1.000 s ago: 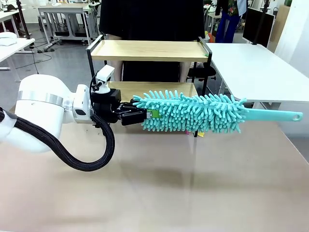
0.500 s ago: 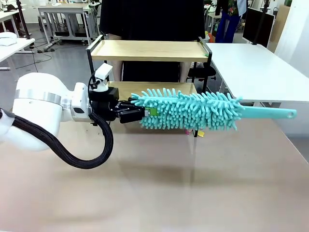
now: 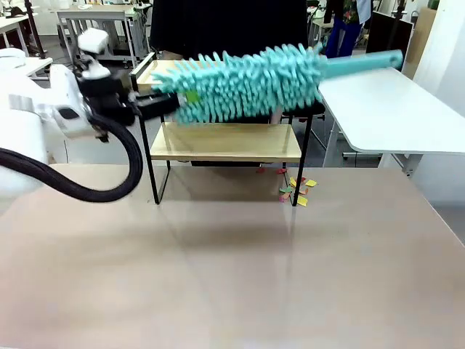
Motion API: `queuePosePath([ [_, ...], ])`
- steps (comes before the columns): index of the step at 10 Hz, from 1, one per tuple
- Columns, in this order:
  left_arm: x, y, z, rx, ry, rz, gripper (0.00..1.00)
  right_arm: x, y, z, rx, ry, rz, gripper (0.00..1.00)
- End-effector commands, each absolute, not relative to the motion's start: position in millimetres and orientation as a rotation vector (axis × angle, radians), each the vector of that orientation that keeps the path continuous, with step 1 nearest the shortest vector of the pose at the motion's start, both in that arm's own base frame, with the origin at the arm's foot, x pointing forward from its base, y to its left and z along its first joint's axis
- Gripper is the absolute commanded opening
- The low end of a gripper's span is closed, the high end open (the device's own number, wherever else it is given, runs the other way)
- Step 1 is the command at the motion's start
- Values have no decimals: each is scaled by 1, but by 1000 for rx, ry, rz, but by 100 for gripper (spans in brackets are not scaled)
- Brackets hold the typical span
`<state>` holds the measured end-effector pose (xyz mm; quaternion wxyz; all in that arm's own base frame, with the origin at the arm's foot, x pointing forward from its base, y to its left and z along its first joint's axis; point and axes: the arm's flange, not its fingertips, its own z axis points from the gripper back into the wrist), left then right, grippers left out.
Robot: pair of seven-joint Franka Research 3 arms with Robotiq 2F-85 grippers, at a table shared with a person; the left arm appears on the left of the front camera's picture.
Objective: Clean the shelf.
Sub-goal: Hand the Duster back to the human.
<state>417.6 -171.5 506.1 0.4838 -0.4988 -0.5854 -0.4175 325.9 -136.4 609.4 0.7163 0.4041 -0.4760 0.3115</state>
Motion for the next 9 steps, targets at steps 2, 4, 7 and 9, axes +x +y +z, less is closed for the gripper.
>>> queuePosePath([
  [2, 394, -127, 550, -1053, -1607, -859, 16, 325, -136, 612, 901, -1076, 696, 100],
  [4, 377, -79, 579, -853, -1717, -728, 16, 325, -136, 612, 901, -1076, 696, 100],
  [7, 348, -9, 592, -612, -1802, -540, 16, 325, -136, 612, 901, -1076, 696, 100],
  [9, 332, 31, 582, -483, -1804, -342, 16, 325, -136, 612, 901, -1076, 696, 100],
])
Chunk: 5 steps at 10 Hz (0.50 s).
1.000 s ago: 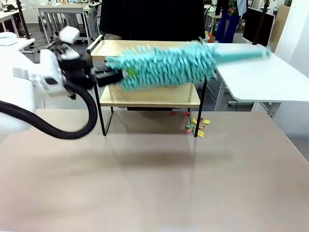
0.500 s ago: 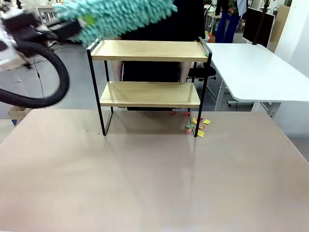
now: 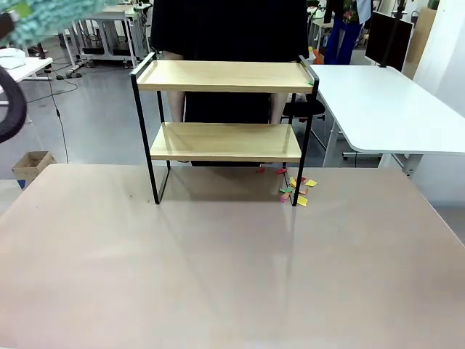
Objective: Clean the shelf.
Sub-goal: Hand the Duster back to the human.
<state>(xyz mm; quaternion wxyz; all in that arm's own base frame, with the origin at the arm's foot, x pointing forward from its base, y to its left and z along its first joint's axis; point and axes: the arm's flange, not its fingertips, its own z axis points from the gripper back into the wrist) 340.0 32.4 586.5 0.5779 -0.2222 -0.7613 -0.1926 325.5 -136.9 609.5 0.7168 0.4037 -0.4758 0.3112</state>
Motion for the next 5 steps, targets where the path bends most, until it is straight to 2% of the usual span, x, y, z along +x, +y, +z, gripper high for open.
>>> queuePosePath([
  [1, 327, 44, 573, -386, -1789, -270, 16, 325, -136, 612, 901, -1076, 696, 100],
  [4, 326, 65, 542, -211, -1739, -151, 16, 325, -136, 612, 901, -1076, 696, 100],
  [5, 331, 69, 527, -231, -1719, -138, 16, 325, -136, 612, 901, -1076, 696, 100],
])
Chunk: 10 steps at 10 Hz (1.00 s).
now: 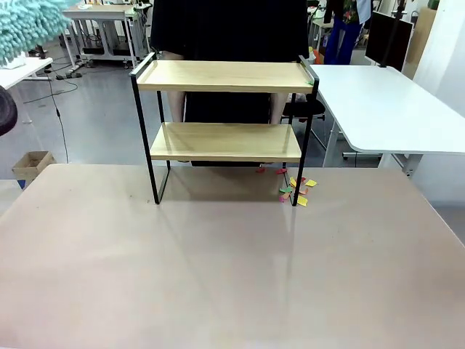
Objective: Clean the shelf.
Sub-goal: Hand the Duster back to the human.
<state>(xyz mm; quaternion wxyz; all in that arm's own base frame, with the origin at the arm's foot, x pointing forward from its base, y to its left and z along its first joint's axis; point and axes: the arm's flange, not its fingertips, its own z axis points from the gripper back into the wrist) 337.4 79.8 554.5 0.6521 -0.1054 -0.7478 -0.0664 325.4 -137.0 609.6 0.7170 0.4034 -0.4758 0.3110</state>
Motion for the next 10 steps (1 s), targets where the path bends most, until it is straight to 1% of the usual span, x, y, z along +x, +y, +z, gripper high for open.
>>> queuePosePath([
  [1, 337, 70, 509, -211, -1683, -117, 16, 325, -136, 612, 901, -1076, 696, 100],
  [4, 354, 67, 444, -211, -1577, -49, 16, 325, -136, 612, 901, -1076, 696, 100],
  [6, 351, 59, 414, -236, -1549, -33, 16, 325, -136, 612, 901, -1076, 696, 100],
  [8, 345, 52, 407, -221, -1561, -28, 16, 325, -136, 612, 901, -1076, 696, 100],
  [9, 343, 48, 409, -260, -1559, -38, 16, 325, -136, 612, 901, -1076, 696, 100],
  [10, 383, 86, 439, -245, -1504, -14, 16, 325, -136, 612, 901, -1076, 696, 100],
])
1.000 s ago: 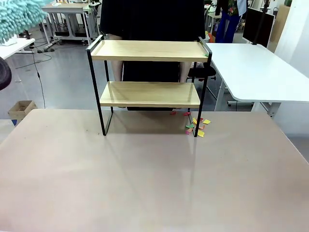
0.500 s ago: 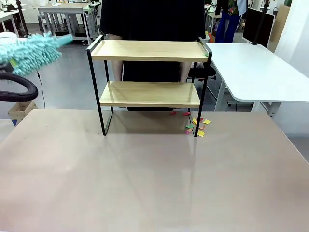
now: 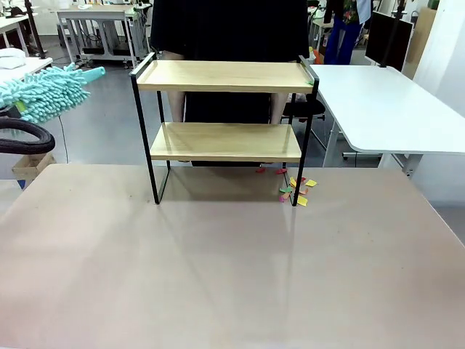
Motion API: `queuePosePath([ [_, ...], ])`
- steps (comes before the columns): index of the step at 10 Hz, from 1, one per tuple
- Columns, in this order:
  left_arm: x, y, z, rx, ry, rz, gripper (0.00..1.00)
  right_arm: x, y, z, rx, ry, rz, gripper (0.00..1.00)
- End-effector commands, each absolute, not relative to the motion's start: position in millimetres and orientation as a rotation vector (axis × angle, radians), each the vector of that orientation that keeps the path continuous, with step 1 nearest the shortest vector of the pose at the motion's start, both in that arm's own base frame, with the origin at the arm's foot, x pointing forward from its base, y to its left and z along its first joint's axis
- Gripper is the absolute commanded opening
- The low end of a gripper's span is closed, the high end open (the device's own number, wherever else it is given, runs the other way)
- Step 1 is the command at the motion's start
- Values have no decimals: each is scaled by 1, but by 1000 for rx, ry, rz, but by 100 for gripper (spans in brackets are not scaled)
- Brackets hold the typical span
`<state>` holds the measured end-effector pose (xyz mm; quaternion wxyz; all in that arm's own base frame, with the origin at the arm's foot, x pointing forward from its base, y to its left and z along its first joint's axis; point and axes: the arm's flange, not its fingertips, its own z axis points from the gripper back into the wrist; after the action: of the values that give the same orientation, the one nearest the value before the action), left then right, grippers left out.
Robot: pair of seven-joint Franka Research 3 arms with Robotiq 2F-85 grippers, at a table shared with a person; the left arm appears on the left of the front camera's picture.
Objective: Clean the shelf.
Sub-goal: Hand the Duster back to the human.
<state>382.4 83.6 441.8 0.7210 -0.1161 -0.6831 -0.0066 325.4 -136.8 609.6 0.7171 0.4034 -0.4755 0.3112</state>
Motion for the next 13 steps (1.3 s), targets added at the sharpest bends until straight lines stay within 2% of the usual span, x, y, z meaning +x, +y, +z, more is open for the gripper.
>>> queuePosePath([
  [1, 383, 86, 439, -245, -1504, -14, 16, 325, -136, 612, 901, -1076, 696, 100],
  [13, 383, 86, 439, -245, -1504, -14, 16, 325, -136, 612, 901, -1076, 696, 100],
])
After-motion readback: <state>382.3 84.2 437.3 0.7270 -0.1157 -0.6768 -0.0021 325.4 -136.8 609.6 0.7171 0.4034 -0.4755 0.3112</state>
